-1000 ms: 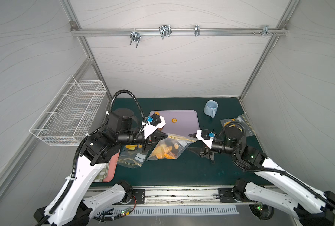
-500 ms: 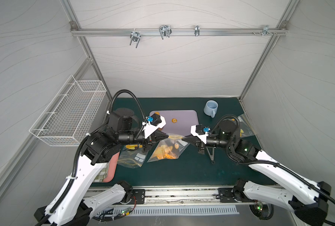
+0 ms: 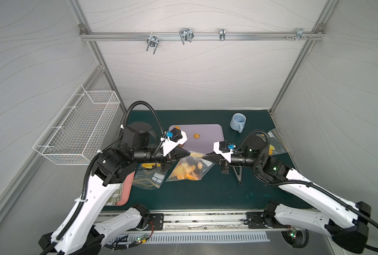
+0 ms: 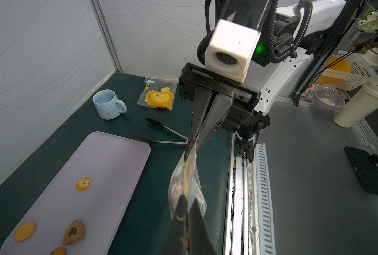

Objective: Put the cookies into a resealable bag to prevent moisture
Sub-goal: Close the ziploc bag at the center of the board.

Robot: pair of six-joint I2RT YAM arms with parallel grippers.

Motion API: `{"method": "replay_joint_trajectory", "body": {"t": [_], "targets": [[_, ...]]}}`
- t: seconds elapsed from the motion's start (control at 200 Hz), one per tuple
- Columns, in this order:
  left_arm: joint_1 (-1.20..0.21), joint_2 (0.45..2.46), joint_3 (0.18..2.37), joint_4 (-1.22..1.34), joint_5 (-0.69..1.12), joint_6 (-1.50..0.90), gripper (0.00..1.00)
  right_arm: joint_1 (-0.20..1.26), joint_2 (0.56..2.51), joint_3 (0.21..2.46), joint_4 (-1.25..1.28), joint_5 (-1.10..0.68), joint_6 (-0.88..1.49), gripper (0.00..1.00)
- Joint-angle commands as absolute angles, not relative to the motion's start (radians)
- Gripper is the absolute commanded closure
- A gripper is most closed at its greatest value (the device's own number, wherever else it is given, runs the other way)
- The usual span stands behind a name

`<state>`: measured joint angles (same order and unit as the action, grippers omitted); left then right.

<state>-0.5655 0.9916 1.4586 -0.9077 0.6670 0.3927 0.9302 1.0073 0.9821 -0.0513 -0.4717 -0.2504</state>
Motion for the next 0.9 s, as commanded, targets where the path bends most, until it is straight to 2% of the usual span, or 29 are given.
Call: {"method": "replay_joint_trajectory", "body": {"t": [0.0, 0.02, 0.125, 0.17, 0.195, 0.215, 0.245, 0.25, 0.365, 0.37, 0.405, 0.43, 0.445, 0.47, 0.475, 0.48, 0.585, 0.625, 0.635, 0.65, 0.675, 0.685, 0.695, 0.705, 0.835, 0.85, 0.87, 0.88, 0.895], "targets": [[-0.563, 0.994, 1.489, -0.868, 0.696, 0.412, 1.0, 0.94, 1.011, 1.003, 0.0, -0.475, -0.253, 0.72], [-0.563, 0.994, 1.489, -0.868, 0.698, 0.412, 1.0, 0.94, 1.012, 1.004, 0.001, -0.474, -0.252, 1.0], [-0.563, 0.994, 1.485, -0.862, 0.7, 0.408, 1.0, 0.943, 1.029, 1.025, -0.007, -0.483, -0.251, 1.0], [-0.564, 0.994, 1.485, -0.862, 0.7, 0.408, 1.0, 0.945, 1.037, 1.03, 0.001, -0.488, -0.255, 0.62], [-0.563, 0.994, 1.485, -0.861, 0.702, 0.407, 1.0, 0.948, 1.041, 1.031, 0.008, -0.489, -0.255, 0.56], [-0.564, 0.994, 1.483, -0.861, 0.702, 0.408, 1.0, 0.949, 1.044, 1.031, 0.014, -0.489, -0.252, 0.59], [-0.563, 0.996, 1.483, -0.862, 0.702, 0.407, 1.0, 0.953, 1.05, 1.035, 0.019, -0.488, -0.25, 0.96], [-0.564, 0.996, 1.483, -0.861, 0.702, 0.408, 1.0, 0.954, 1.05, 1.036, 0.018, -0.487, -0.25, 0.99], [-0.563, 0.995, 1.482, -0.86, 0.701, 0.407, 1.0, 0.964, 1.074, 1.064, 0.006, -0.494, -0.253, 1.0], [-0.563, 0.996, 1.483, -0.861, 0.701, 0.408, 1.0, 0.965, 1.076, 1.065, 0.007, -0.494, -0.253, 0.98], [-0.563, 0.995, 1.482, -0.861, 0.702, 0.408, 1.0, 0.968, 1.078, 1.066, 0.017, -0.5, -0.258, 0.62], [-0.563, 0.995, 1.482, -0.861, 0.701, 0.408, 1.0, 0.97, 1.08, 1.065, 0.025, -0.5, -0.257, 0.56], [-0.563, 0.996, 1.483, -0.86, 0.701, 0.408, 1.0, 0.972, 1.082, 1.066, 0.028, -0.497, -0.254, 0.62], [-0.563, 0.995, 1.482, -0.86, 0.703, 0.408, 1.0, 0.975, 1.083, 1.068, 0.031, -0.491, -0.252, 0.88], [-0.563, 0.996, 1.481, -0.86, 0.703, 0.408, 1.0, 0.975, 1.084, 1.069, 0.032, -0.49, -0.251, 0.97], [-0.563, 0.996, 1.481, -0.86, 0.703, 0.408, 1.0, 0.975, 1.084, 1.069, 0.032, -0.488, -0.251, 1.0], [-0.563, 0.994, 1.481, -0.86, 0.705, 0.405, 1.0, 0.982, 1.1, 1.091, 0.015, -0.491, -0.258, 1.0], [-0.564, 0.994, 1.48, -0.86, 0.703, 0.406, 1.0, 0.983, 1.102, 1.09, 0.024, -0.497, -0.262, 0.61], [-0.563, 0.994, 1.479, -0.86, 0.703, 0.406, 1.0, 0.983, 1.101, 1.088, 0.026, -0.499, -0.261, 0.55], [-0.563, 0.993, 1.479, -0.86, 0.703, 0.406, 1.0, 0.985, 1.102, 1.087, 0.032, -0.499, -0.261, 0.52], [-0.563, 0.993, 1.479, -0.86, 0.703, 0.406, 1.0, 0.986, 1.101, 1.085, 0.038, -0.496, -0.255, 0.61], [-0.563, 0.993, 1.478, -0.859, 0.703, 0.406, 1.0, 0.987, 1.101, 1.084, 0.039, -0.495, -0.253, 0.75], [-0.564, 0.992, 1.478, -0.858, 0.703, 0.406, 1.0, 0.988, 1.102, 1.086, 0.04, -0.495, -0.251, 0.84], [-0.564, 0.991, 1.477, -0.858, 0.703, 0.406, 1.0, 0.988, 1.103, 1.087, 0.039, -0.493, -0.25, 1.0], [-0.563, 0.991, 1.477, -0.857, 0.703, 0.404, 1.0, 0.992, 1.109, 1.1, 0.027, -0.501, -0.253, 1.0], [-0.564, 0.991, 1.477, -0.857, 0.703, 0.404, 1.0, 0.992, 1.109, 1.1, 0.029, -0.502, -0.255, 0.83], [-0.563, 0.991, 1.477, -0.857, 0.704, 0.405, 1.0, 0.994, 1.109, 1.098, 0.032, -0.504, -0.259, 0.65], [-0.564, 0.991, 1.477, -0.857, 0.703, 0.405, 1.0, 0.994, 1.109, 1.098, 0.035, -0.505, -0.258, 0.61], [-0.564, 0.991, 1.477, -0.857, 0.703, 0.405, 1.0, 0.995, 1.109, 1.095, 0.038, -0.502, -0.257, 0.61]]}}
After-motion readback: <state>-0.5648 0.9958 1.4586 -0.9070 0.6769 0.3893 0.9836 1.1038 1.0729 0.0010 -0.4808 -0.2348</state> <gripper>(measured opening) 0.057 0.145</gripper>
